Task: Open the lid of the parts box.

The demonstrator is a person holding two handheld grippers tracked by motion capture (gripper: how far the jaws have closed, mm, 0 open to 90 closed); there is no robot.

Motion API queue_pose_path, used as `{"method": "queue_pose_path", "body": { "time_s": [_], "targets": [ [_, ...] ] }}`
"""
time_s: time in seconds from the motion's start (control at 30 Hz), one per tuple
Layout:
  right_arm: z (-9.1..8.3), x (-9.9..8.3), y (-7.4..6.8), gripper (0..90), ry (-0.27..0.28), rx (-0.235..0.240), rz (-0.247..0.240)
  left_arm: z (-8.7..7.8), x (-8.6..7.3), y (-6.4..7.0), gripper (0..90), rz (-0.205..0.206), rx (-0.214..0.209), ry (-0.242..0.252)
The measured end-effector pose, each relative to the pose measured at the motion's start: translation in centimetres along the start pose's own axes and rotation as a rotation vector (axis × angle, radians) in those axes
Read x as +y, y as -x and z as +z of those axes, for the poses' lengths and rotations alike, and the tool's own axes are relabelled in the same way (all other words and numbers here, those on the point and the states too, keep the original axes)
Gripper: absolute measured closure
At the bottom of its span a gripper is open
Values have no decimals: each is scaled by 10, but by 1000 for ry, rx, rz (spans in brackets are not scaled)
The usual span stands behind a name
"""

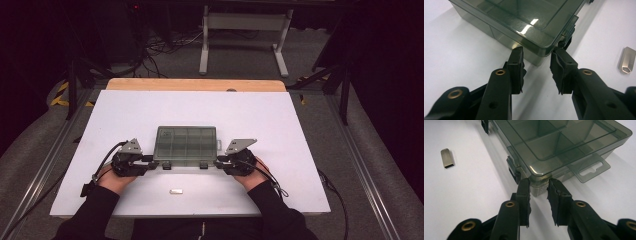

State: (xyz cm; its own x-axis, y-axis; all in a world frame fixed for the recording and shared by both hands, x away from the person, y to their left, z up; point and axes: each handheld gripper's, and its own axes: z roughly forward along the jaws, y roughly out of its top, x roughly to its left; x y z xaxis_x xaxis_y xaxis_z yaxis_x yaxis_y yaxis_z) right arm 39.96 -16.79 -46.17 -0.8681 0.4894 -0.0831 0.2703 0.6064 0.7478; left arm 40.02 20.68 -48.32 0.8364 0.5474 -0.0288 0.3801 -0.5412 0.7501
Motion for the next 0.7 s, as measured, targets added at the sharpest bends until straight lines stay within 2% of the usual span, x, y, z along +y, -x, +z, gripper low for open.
{"method": "queue_pose_path", "body": {
  "time_s": [0.3,0.5,0.7],
  "targets": [
    [-3,1,0,723,20,-2,4,0,0,0,629,4,4,-2],
    [-8,4,1,733,57,-8,7,-1,0,0,624,1,1,0],
    [-10,4,2,733,71,-11,12,-7,-2,-1,623,-1,2,4]
  ]
}}
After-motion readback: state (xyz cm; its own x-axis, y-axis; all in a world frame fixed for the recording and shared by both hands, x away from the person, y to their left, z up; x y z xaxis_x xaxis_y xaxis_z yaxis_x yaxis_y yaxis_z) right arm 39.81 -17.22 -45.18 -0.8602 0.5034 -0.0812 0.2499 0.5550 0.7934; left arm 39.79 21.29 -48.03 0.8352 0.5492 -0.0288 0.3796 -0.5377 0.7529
